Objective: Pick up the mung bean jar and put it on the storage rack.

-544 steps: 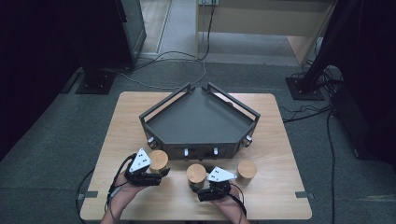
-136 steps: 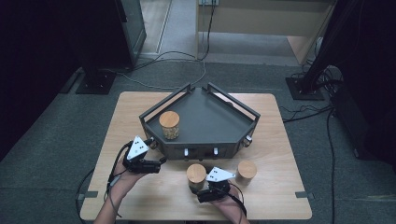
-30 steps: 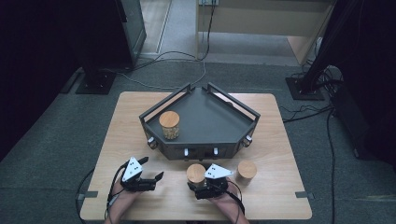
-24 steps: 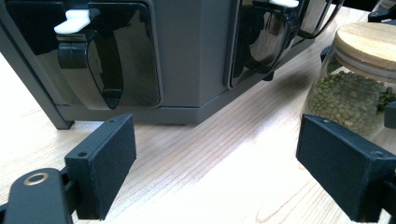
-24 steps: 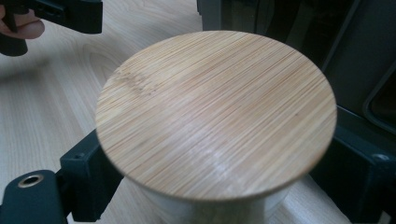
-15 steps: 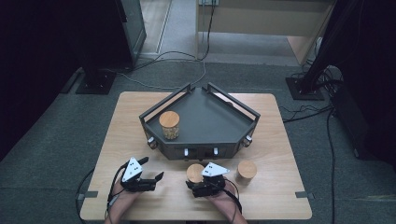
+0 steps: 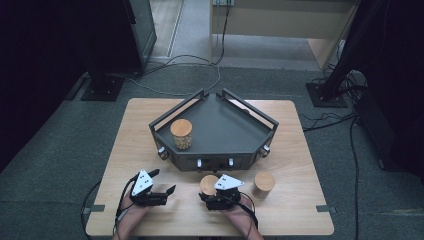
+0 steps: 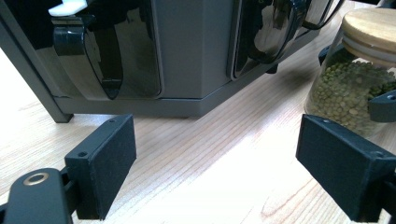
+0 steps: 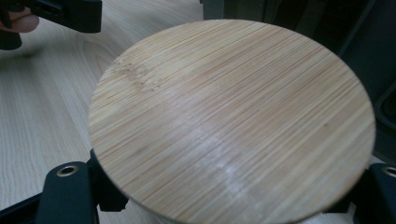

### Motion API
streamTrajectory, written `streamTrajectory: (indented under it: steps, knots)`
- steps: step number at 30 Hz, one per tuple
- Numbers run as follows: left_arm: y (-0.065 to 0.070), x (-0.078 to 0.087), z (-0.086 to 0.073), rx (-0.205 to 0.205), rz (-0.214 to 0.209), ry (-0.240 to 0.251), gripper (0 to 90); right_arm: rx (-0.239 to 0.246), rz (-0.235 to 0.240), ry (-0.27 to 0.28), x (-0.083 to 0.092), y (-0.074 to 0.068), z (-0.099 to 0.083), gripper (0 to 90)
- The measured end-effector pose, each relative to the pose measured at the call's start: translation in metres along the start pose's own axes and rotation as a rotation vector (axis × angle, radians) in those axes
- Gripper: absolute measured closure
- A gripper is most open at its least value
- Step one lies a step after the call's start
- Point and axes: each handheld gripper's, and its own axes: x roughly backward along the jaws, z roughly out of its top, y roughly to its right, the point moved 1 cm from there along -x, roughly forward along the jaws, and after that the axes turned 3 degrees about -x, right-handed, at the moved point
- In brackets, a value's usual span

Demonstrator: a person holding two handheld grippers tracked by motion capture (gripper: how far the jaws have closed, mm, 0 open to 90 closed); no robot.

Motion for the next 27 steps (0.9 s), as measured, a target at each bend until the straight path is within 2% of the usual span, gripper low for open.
streamTrajectory:
  steps: [7, 22, 27]
  knots:
    - [0.0, -0.001, 0.0, -0.003, 0.001, -0.004, 12.0, 0.02, 0.008, -0.002, 0.002, -0.001, 0.001, 24.1]
    - [0.0, -0.001, -0.001, -0.005, -0.001, -0.01, 12.0, 0.017, 0.016, -0.001, 0.01, -0.002, 0.011, 24.1]
    - [0.0, -0.001, 0.0, -0.008, -0.001, -0.012, 12.0, 0.011, 0.033, 0.011, 0.013, 0.0, 0.015, 24.1]
